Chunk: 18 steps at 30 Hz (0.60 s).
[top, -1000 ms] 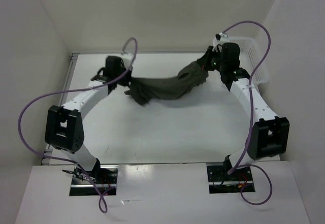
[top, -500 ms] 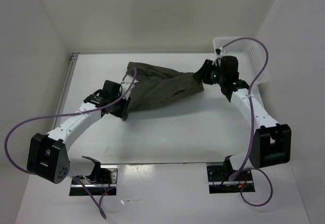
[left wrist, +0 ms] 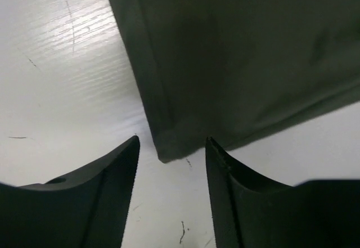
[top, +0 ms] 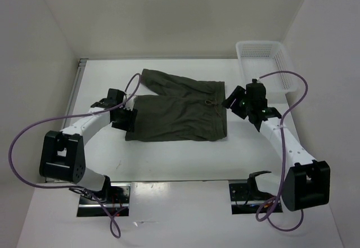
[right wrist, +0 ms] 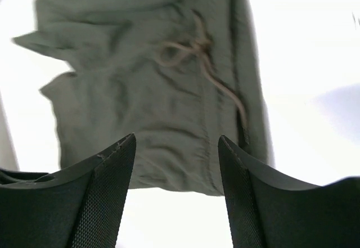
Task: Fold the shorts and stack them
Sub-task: Flatten the shorts out
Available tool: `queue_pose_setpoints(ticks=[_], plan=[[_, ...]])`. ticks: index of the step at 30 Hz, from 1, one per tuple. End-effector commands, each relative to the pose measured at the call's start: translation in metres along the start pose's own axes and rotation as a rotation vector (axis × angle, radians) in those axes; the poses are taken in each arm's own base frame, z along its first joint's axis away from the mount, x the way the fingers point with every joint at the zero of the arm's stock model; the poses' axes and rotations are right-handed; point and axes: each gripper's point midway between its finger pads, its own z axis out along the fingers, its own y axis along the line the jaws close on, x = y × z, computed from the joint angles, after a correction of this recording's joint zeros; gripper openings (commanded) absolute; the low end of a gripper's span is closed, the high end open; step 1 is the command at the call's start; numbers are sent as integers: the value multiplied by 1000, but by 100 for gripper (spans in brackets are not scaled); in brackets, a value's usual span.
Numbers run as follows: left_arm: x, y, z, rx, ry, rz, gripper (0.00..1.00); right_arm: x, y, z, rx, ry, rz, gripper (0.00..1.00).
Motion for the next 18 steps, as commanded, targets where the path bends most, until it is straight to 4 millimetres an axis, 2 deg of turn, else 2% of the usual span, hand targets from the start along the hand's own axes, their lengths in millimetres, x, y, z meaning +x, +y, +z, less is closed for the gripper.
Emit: queue_pose_setpoints(ticks=[1, 2, 5, 8, 9, 13, 16, 17, 18], plan=[[-17, 10, 7, -32, -45, -2, 59, 42, -35, 11, 151, 123, 65, 66], [-8, 12, 13, -40, -10, -6, 62, 47, -42, 14, 177, 132, 76, 67], [1, 20, 26, -71, 38, -11, 63, 78, -53, 19, 218, 203, 55, 71], [1, 19, 31, -60, 42, -12, 64, 106, -60, 27, 239, 277, 40, 73], [7, 16, 35, -47, 62, -14, 66, 117, -56, 29, 219, 311, 40, 73], [14, 5, 46, -6, 97, 4, 68, 135, -52, 41, 191, 356, 34, 76], [22, -1, 54, 14, 134, 9, 61, 148, -64, 46, 233, 399, 26, 76], [22, -2, 54, 25, 133, 8, 58, 149, -66, 49, 242, 408, 26, 76], [24, -2, 56, 25, 145, 6, 50, 150, -65, 49, 234, 415, 17, 73]])
